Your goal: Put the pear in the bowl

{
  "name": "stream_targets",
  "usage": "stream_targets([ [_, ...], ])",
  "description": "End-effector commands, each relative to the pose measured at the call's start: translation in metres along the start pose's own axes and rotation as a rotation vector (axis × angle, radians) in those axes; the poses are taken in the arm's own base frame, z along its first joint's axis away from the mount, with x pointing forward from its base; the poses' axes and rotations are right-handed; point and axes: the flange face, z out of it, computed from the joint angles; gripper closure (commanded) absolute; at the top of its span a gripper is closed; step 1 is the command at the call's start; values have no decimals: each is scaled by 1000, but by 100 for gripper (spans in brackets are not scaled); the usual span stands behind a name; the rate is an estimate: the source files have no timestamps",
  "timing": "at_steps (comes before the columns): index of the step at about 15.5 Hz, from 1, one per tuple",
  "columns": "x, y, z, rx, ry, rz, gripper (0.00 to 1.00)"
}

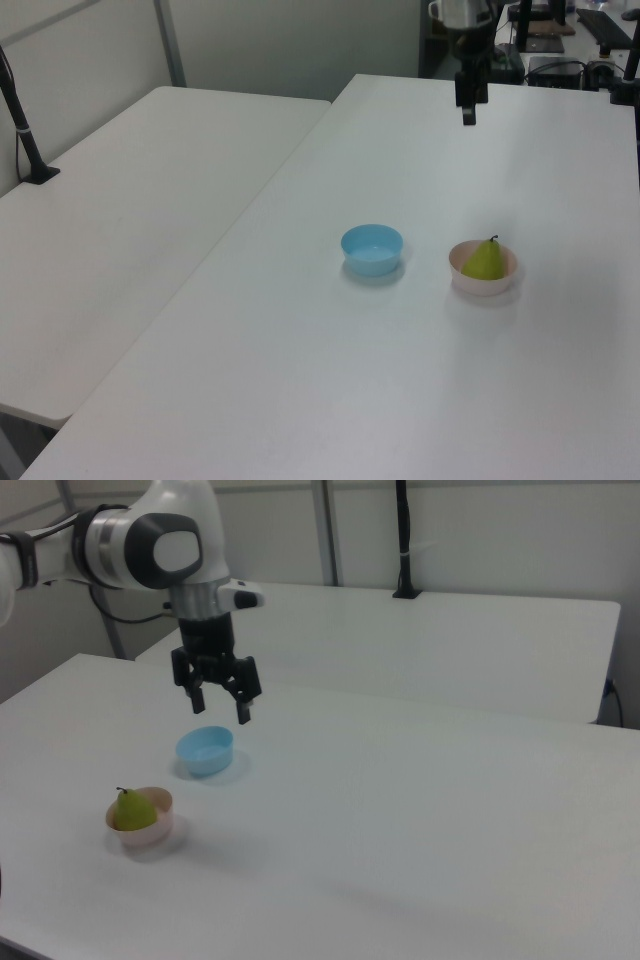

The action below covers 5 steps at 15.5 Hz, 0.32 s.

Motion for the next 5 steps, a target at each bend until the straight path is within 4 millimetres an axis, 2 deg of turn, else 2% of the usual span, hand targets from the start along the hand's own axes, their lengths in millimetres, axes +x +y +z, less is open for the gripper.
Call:
stream_targets([
  [1,-7,20,-14,2,15,36,0],
  [3,-10,32,-19,6,25,58,0],
  [5,-11,33,-20,6,28,56,0],
])
